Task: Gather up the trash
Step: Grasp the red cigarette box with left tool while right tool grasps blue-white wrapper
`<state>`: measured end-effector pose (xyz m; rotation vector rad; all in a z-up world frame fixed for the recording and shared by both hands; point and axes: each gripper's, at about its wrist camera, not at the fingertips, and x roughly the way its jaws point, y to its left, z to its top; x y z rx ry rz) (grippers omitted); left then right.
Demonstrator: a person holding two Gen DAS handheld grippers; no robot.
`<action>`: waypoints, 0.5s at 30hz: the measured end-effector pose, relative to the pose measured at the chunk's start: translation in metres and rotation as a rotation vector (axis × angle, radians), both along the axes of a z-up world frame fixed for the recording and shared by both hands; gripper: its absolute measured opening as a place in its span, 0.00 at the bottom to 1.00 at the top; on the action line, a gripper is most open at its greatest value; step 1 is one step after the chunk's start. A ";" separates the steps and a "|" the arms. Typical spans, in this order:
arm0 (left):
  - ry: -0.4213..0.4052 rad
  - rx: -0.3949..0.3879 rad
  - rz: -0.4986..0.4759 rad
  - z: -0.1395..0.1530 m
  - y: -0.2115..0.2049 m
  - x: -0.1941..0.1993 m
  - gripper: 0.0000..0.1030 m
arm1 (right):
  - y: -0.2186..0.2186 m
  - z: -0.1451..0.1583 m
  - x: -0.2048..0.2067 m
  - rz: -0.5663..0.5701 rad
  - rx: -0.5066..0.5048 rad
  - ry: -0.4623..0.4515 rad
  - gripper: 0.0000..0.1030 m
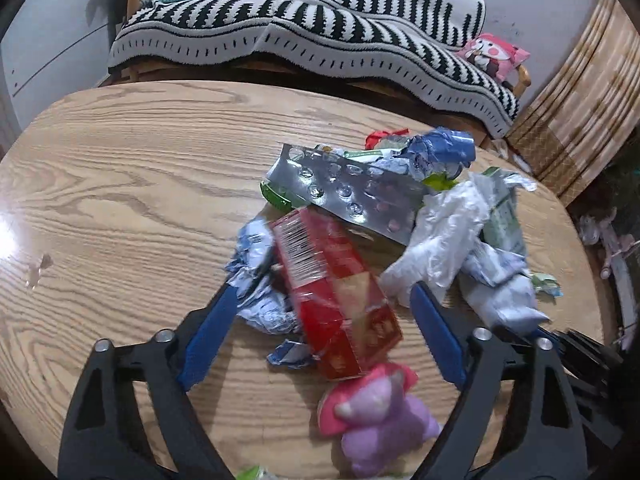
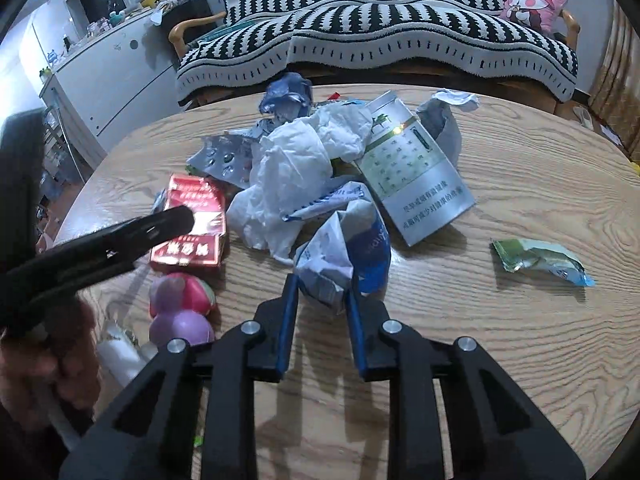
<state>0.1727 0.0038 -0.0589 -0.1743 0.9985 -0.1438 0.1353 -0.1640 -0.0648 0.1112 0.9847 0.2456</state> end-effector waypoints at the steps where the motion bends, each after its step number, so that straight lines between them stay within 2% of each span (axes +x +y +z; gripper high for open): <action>1: 0.001 0.008 -0.005 -0.001 -0.002 0.001 0.70 | -0.001 0.001 -0.002 0.002 -0.001 -0.002 0.23; 2: 0.006 0.011 -0.016 -0.001 -0.004 0.003 0.51 | -0.002 0.003 -0.004 0.004 -0.003 -0.004 0.23; 3: 0.008 0.003 -0.020 -0.001 -0.004 0.002 0.38 | -0.004 0.004 -0.006 0.006 -0.003 -0.006 0.23; 5: 0.006 -0.033 -0.020 0.006 -0.004 -0.001 0.25 | -0.010 0.008 -0.013 0.007 -0.001 -0.015 0.23; 11: -0.034 -0.029 -0.037 0.030 -0.007 -0.018 0.22 | -0.028 0.020 -0.029 -0.008 0.018 -0.045 0.23; 15: -0.109 -0.046 -0.039 0.062 -0.003 -0.037 0.22 | -0.041 0.027 -0.040 -0.020 0.042 -0.052 0.22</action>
